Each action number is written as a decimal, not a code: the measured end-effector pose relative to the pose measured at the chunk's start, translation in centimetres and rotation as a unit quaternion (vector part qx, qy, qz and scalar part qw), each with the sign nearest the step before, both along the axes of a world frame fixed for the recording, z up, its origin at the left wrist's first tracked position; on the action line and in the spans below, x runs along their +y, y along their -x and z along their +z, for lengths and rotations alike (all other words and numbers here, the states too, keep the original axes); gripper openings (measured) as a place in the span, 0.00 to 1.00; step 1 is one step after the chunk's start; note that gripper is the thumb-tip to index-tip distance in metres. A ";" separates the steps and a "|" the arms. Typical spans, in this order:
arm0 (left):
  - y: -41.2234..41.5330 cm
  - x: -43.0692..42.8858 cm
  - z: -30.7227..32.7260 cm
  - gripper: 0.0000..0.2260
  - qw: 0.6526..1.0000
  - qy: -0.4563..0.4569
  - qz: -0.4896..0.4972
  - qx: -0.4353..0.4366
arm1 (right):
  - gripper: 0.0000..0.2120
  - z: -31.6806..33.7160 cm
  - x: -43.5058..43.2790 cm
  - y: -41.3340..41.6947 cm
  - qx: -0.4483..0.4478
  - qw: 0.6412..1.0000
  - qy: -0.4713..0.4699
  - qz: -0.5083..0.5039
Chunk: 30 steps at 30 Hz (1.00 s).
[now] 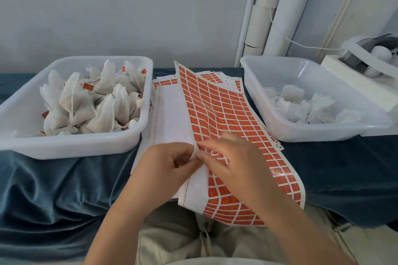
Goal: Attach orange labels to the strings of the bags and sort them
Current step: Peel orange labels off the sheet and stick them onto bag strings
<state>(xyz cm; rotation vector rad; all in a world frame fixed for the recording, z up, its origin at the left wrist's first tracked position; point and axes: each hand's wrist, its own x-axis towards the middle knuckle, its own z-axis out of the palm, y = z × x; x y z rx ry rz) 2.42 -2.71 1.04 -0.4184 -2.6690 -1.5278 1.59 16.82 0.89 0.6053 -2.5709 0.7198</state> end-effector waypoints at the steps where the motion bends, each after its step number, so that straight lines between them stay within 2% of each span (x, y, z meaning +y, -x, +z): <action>1: -0.1 0.1 0.1 0.11 1.000 0.011 -0.002 0.005 | 0.20 0.0 0.2 0.0 0.032 0.999 -0.010 0.003; 3: -0.1 0.2 0.0 0.13 0.999 0.032 0.001 0.009 | 0.17 0.1 0.7 0.2 0.076 0.996 -0.032 0.018; 6: 0.0 0.2 -0.2 0.11 0.998 0.054 0.013 0.017 | 0.14 -0.1 1.2 0.6 0.118 0.989 -0.062 0.057; 14: -0.1 0.5 -0.5 0.11 0.994 0.100 0.006 0.033 | 0.07 -0.8 1.5 1.0 0.156 0.983 -0.072 0.066; 16: -0.1 0.5 -0.5 0.10 0.996 0.087 0.000 0.018 | 0.07 -0.9 1.4 1.0 0.129 0.990 -0.048 0.042; 18: -0.1 0.4 -0.3 0.02 0.998 0.053 0.004 -0.026 | 0.08 -0.6 1.3 0.9 0.044 0.999 0.025 0.005; 19: 0.0 0.3 -0.3 0.05 0.998 0.040 0.009 -0.048 | 0.07 -0.2 1.3 0.9 -0.012 0.997 0.077 -0.015; 20: 0.1 0.2 -0.2 0.10 0.998 0.022 0.019 -0.064 | 0.05 0.2 1.3 0.9 -0.070 0.988 0.136 -0.031; 22: 0.4 0.0 -0.3 0.15 0.996 0.014 0.049 -0.075 | 0.09 0.9 1.3 1.0 -0.157 0.952 0.252 -0.065; 24: 1.0 -0.2 -0.7 0.22 0.992 0.015 0.092 -0.082 | 0.11 1.3 1.5 1.1 -0.224 0.900 0.358 -0.106; 26: 1.4 -0.3 -1.2 0.30 0.984 0.029 0.146 -0.098 | 0.07 1.4 1.8 1.5 -0.281 0.836 0.456 -0.120; 28: 1.4 0.0 -1.7 0.35 0.970 0.113 0.208 -0.053 | 0.06 1.5 2.0 1.5 -0.321 0.793 0.504 -0.119; 30: 1.0 0.9 -1.8 0.34 0.951 0.183 0.246 0.042 | 0.10 1.4 1.9 1.4 -0.335 0.778 0.518 -0.114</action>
